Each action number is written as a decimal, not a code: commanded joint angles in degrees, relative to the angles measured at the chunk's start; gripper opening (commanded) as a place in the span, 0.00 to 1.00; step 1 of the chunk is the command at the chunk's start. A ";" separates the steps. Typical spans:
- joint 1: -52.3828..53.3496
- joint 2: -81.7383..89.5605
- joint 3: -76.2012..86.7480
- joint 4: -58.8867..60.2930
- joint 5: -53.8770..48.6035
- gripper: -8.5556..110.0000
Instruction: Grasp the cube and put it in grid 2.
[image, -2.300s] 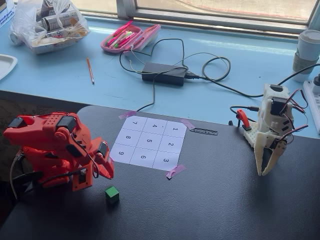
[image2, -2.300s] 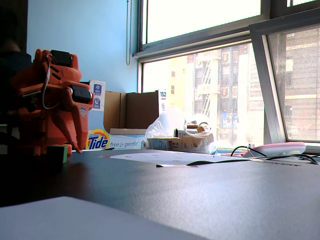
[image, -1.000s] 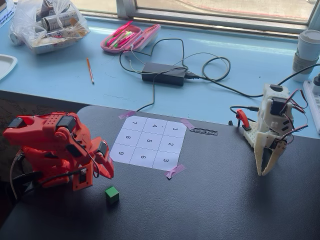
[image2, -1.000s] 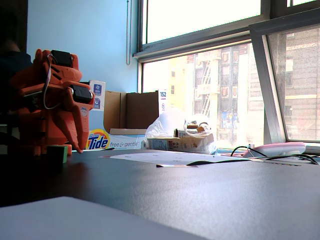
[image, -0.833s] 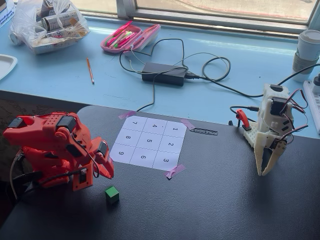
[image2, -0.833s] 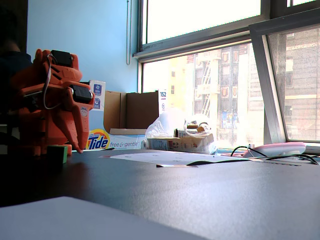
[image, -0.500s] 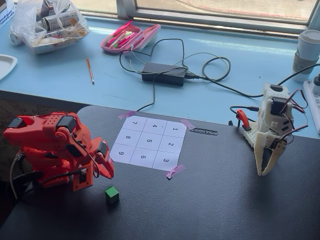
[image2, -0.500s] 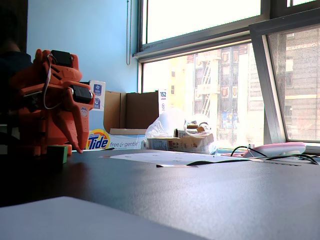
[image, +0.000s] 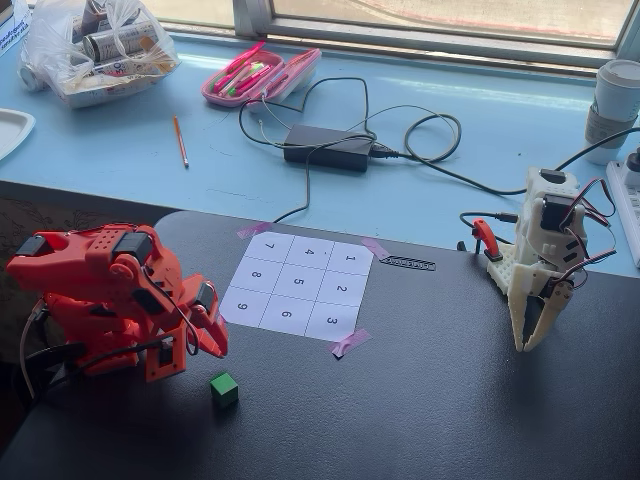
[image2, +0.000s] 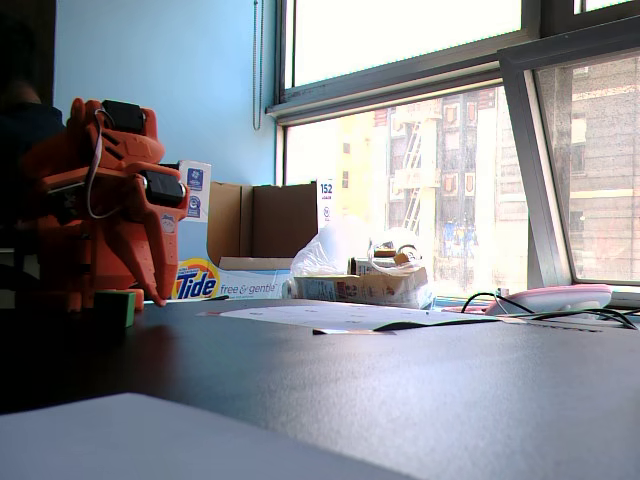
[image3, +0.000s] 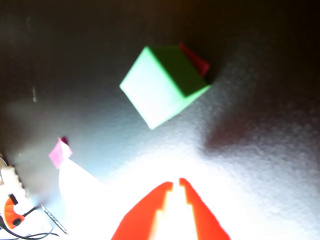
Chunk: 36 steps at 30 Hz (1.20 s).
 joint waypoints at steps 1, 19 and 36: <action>-0.18 0.09 0.00 0.35 -0.44 0.07; 10.37 -32.96 -29.00 0.09 2.29 0.36; 19.69 -49.48 -31.55 -2.90 4.13 0.48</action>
